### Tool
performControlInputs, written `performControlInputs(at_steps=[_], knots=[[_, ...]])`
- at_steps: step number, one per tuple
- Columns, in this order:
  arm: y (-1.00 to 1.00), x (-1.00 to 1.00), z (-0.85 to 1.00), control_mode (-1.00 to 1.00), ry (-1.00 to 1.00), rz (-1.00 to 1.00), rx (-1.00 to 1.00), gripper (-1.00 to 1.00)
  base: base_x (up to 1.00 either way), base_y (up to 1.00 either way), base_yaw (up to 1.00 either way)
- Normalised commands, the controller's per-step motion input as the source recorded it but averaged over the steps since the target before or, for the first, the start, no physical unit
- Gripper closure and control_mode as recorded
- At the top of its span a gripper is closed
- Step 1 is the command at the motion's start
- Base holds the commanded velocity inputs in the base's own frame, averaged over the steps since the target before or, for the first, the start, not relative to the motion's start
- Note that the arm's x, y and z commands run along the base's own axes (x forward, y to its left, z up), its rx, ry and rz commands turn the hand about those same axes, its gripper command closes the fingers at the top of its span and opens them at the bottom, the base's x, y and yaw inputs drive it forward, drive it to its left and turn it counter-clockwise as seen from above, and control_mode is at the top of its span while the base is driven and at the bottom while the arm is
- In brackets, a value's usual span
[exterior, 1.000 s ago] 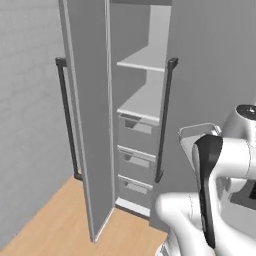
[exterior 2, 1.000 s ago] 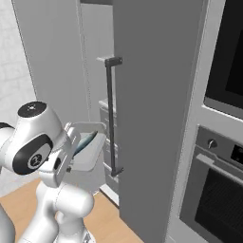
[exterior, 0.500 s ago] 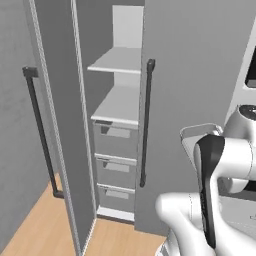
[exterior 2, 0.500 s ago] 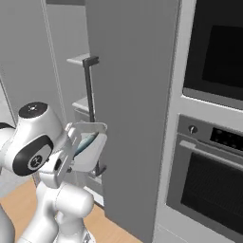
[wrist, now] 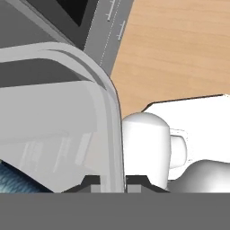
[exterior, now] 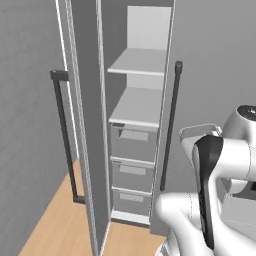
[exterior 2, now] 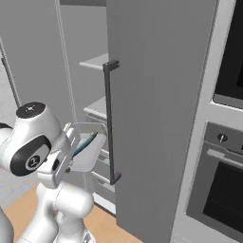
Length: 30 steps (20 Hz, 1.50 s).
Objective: Take the meat container that has the fish and place it on the second highest rack of the freezer. Then take the vegetable container that has the onion and tomato and place it on the highest rack of the freezer.
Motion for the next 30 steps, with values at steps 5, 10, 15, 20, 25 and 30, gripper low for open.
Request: performControlInputs(at_steps=[5,10,15,20,25,30], knots=[[0.0,0.0,0.0,1.0,0.0,0.0,0.0,1.0,0.05,0.71,-0.11],[0.0,0.0,0.0,1.0,0.0,0.0,0.0,1.0,0.45,0.47,-0.11],[0.0,0.0,0.0,1.0,0.0,0.0,0.0,1.0,0.66,0.27,-0.17],[0.0,0.0,0.0,1.0,0.0,0.0,0.0,1.0,0.72,0.04,-0.1],[0.0,0.0,0.0,1.0,0.0,0.0,0.0,1.0,0.49,0.0,-0.04],[0.0,0.0,0.0,1.0,0.0,0.0,0.0,1.0,0.38,0.0,-0.05]])
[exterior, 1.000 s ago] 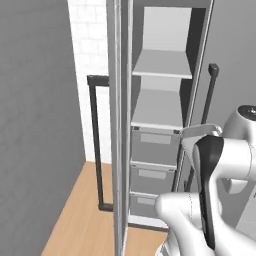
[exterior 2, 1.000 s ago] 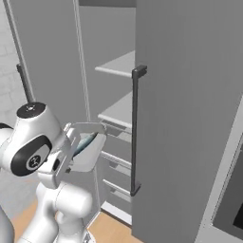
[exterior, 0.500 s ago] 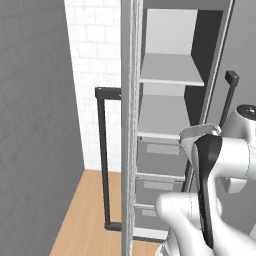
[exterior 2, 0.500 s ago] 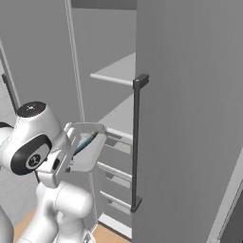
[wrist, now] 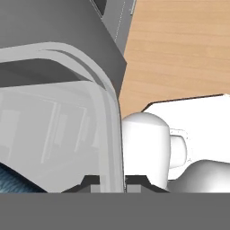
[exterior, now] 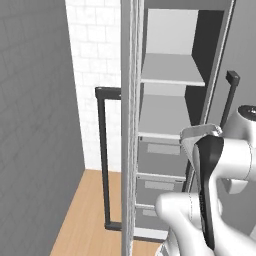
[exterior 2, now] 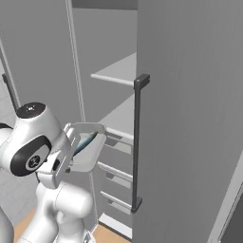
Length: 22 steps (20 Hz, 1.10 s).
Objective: Take the meat container that has the fish and place it on the second highest rack of the freezer. Then take the vegetable container that has the onion and tomato and place it on the highest rack of the freezer.
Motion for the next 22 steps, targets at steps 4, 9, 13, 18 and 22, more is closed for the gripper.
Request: performControlInputs(at_steps=[4,9,13,18,22], knots=[[0.0,0.0,0.0,1.0,0.0,0.0,0.0,1.0,0.03,0.0,-0.04],[-0.03,0.63,0.1,-1.0,-0.01,0.01,0.01,1.0,0.0,0.0,0.0],[0.0,1.0,0.02,-1.0,-0.02,0.02,0.0,1.0,0.0,0.0,0.0],[-0.09,1.0,-0.14,-1.0,0.02,0.01,0.02,1.0,0.0,0.0,0.0],[0.06,0.64,-0.83,-1.0,-0.07,0.0,-0.09,1.0,0.0,0.0,0.0]])
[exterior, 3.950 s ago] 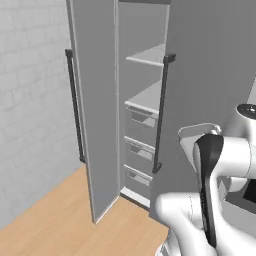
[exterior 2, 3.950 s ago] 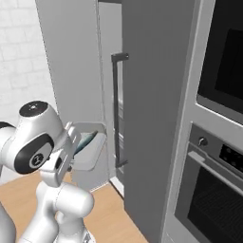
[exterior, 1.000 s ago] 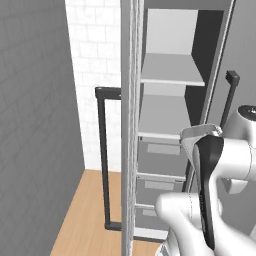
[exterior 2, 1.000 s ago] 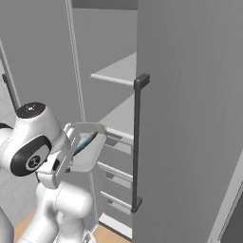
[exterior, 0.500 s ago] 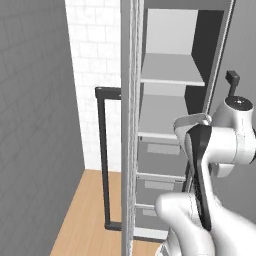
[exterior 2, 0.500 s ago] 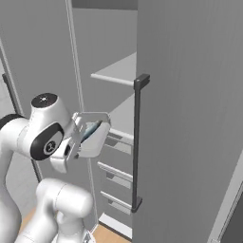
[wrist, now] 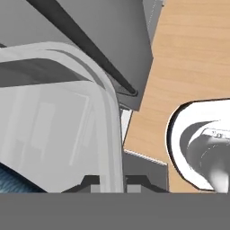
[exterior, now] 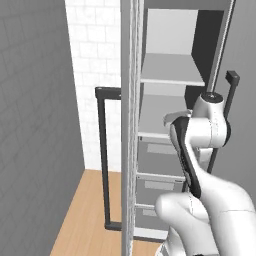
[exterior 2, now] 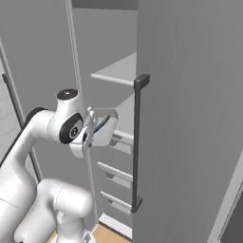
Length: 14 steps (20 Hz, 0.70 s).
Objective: Take the meat container that has the fish and place it on the second highest rack of the freezer. Then take the vegetable container that has the onion and tomato and place it on the highest rack of the freezer.
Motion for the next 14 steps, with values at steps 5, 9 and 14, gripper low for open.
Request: performControlInputs(at_steps=[5,9,14], knots=[[0.07,0.62,-0.61,-1.0,-0.15,-0.07,-0.1,1.0,0.0,0.0,0.0],[-0.38,1.0,-0.08,-1.0,0.05,-0.06,0.0,1.0,0.0,0.0,0.0],[-0.35,0.85,0.09,-1.0,0.16,-0.01,0.01,1.0,0.0,0.0,0.0]])
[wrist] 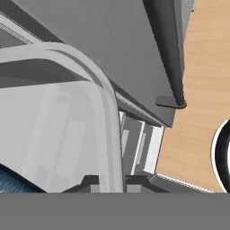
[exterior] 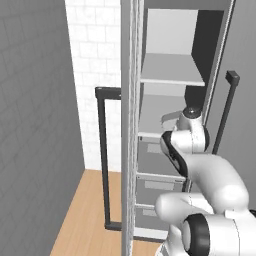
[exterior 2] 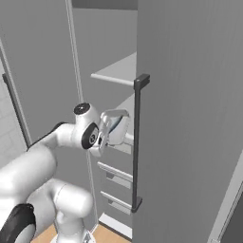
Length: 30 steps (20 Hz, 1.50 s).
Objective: Take the meat container that has the fish and place it on the second highest rack of the freezer. Then take the vegetable container that has the onion and tomato and place it on the highest rack of the freezer.
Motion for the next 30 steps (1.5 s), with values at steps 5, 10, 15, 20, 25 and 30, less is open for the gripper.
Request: performControlInputs(at_steps=[5,10,15,20,25,30], knots=[[-0.12,0.88,0.01,-1.0,0.07,0.03,0.06,1.0,0.0,0.0,0.0],[0.0,0.7,0.0,-1.0,0.0,0.05,0.05,1.0,0.0,0.0,0.0],[-0.02,0.39,-0.19,-1.0,0.0,0.0,0.02,1.0,0.0,0.0,0.0],[0.0,0.23,-0.36,-1.0,0.0,0.0,0.0,1.0,0.0,0.0,0.0],[-0.01,0.36,-0.23,-1.0,-0.03,0.0,0.0,1.0,0.0,0.0,0.0],[-0.1,0.52,-0.04,-1.0,0.0,-0.01,0.01,1.0,0.0,0.0,0.0]])
